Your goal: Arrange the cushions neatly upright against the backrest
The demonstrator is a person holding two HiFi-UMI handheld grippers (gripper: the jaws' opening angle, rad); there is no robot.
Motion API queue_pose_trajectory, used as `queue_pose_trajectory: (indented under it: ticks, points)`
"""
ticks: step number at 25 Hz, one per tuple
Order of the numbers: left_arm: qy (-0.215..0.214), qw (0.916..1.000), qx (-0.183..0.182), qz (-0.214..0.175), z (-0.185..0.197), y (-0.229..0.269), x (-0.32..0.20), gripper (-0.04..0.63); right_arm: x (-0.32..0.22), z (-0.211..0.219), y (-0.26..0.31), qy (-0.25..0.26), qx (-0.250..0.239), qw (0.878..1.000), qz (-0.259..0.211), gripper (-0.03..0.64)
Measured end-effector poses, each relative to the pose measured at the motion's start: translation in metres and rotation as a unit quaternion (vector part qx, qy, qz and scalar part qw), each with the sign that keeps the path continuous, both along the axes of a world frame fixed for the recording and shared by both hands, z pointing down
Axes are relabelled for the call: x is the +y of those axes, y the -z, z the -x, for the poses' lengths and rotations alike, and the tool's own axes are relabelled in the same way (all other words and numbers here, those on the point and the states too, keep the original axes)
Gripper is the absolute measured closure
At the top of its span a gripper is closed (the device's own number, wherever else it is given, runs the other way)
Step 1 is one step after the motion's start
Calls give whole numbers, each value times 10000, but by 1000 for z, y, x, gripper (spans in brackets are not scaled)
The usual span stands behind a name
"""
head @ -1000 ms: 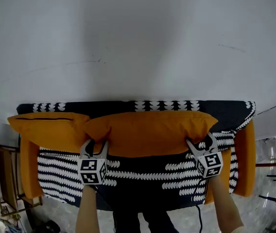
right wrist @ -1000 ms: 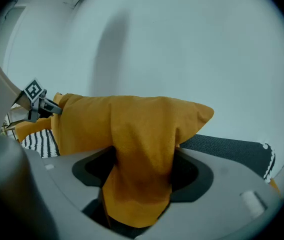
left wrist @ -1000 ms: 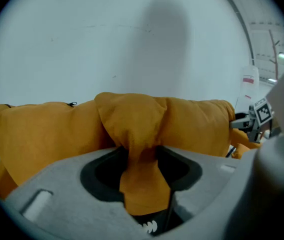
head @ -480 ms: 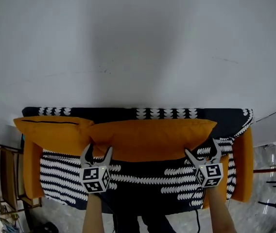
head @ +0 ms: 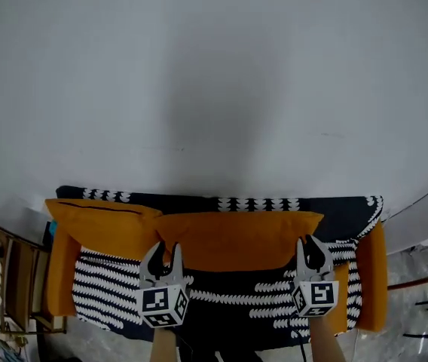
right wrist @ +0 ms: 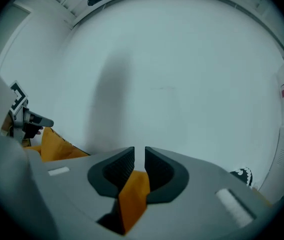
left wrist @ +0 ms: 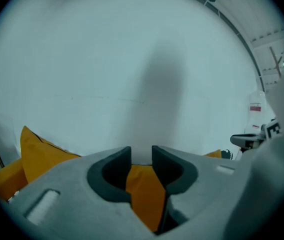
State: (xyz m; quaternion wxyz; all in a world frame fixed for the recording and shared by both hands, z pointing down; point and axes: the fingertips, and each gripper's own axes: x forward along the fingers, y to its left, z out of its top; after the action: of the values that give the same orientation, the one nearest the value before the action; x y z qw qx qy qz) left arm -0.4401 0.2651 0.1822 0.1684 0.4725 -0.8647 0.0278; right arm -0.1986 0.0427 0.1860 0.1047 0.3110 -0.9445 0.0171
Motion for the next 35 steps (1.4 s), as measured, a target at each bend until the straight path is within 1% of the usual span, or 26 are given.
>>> queue_pose_trajectory:
  ticks: [2, 4, 8, 12, 18, 23, 29, 35]
  points:
    - [46, 9998, -81, -146, -9, 25, 3, 509, 13, 4, 20, 74, -75, 9999, -51, 556]
    - [79, 9994, -189, -278, -16, 49, 5, 542, 25, 11, 41, 170, -151, 9996, -175, 602]
    - [138, 9978, -316, -560, -27, 92, 10, 591, 47, 18, 79, 331, -367, 9984, -262, 607]
    - [109, 9963, -445, -725, -40, 123, 20, 591, 66, 15, 106, 293, -570, 9977, -238, 607]
    - [-1, 9951, -521, -843, -58, 145, 32, 591, 88, 8, 128, 157, -632, 9974, -293, 607]
    - [-18, 9945, -549, -896, -62, 153, 44, 591, 102, 5, 137, 100, -753, 9968, -252, 607]
    - [-15, 9946, -546, -883, -61, 156, 55, 591, 111, 4, 142, 48, -797, 9965, -252, 607]
    - [-23, 9939, -499, -979, -61, 158, 56, 591, 115, 2, 143, -1, -779, 9967, -245, 607]
